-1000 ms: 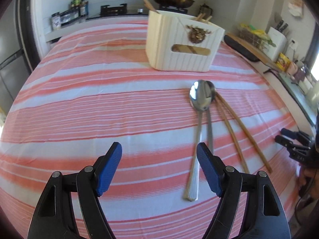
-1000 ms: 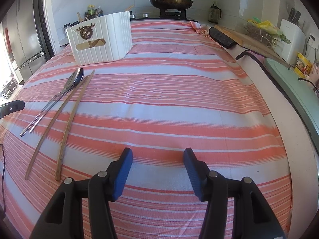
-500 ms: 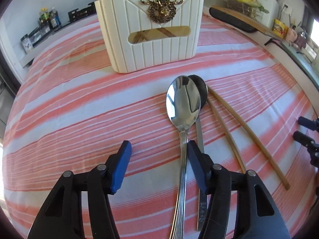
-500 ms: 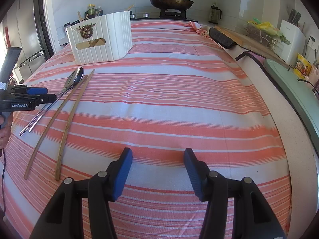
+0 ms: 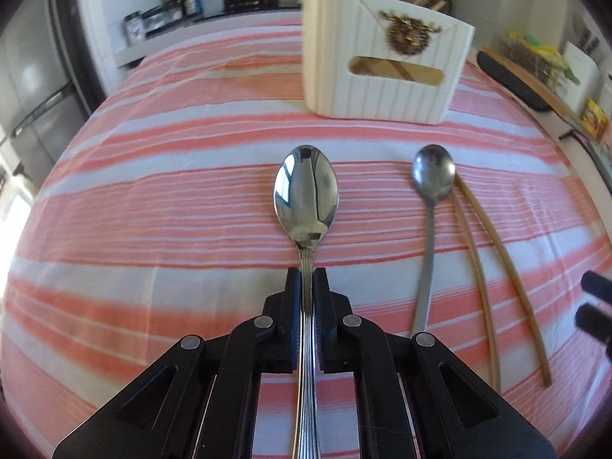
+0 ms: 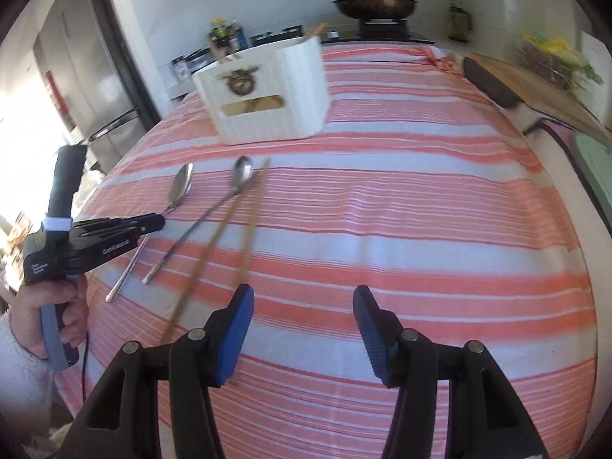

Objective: Organize utensils

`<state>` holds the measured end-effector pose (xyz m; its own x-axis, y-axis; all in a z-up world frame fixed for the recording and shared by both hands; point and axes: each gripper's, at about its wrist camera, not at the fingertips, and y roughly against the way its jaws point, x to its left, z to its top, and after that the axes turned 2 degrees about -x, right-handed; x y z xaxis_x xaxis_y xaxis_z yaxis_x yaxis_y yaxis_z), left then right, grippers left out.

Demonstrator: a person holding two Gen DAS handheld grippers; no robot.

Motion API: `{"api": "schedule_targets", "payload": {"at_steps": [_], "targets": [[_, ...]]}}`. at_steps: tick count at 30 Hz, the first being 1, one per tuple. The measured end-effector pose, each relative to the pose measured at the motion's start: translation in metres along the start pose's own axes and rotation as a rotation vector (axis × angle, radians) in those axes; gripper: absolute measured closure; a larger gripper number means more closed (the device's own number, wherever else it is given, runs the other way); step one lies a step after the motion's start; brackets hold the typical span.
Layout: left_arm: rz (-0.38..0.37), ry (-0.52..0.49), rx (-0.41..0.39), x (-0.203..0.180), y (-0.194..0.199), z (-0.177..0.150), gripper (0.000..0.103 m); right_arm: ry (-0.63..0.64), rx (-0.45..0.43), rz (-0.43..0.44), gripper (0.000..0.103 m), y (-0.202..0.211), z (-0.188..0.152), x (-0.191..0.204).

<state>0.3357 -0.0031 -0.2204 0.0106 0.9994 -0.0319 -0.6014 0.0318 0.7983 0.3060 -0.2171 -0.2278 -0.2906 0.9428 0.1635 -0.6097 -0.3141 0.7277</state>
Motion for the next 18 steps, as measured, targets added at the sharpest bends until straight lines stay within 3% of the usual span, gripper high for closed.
{"api": "schedule_targets", "payload": {"at_steps": [5,7,8,10,11,13,18], "targets": [[-0.012,0.042,0.013,0.020,0.006,-0.006,0.097,0.208,0.106,-0.063,0.050,-0.047,0.006,0.049],[-0.026,0.036,0.014,0.021,0.006,-0.008,0.096,0.241,0.105,-0.086,0.060,-0.055,0.006,0.055],[-0.035,0.034,0.013,0.022,0.006,-0.008,0.095,0.243,0.100,-0.089,0.080,-0.055,0.007,0.056],[-0.045,0.027,0.009,0.023,0.006,-0.010,0.094,0.221,0.099,-0.106,0.094,-0.053,0.007,0.053],[-0.047,0.021,0.005,0.022,0.006,-0.011,0.092,0.208,0.098,-0.122,0.095,-0.052,0.006,0.049],[-0.054,0.009,-0.001,0.022,0.007,-0.012,0.087,0.174,0.089,-0.143,0.095,-0.047,0.005,0.036],[-0.034,0.006,-0.016,0.024,0.010,-0.014,0.054,0.101,0.078,-0.245,0.095,-0.027,-0.006,-0.004]]}}
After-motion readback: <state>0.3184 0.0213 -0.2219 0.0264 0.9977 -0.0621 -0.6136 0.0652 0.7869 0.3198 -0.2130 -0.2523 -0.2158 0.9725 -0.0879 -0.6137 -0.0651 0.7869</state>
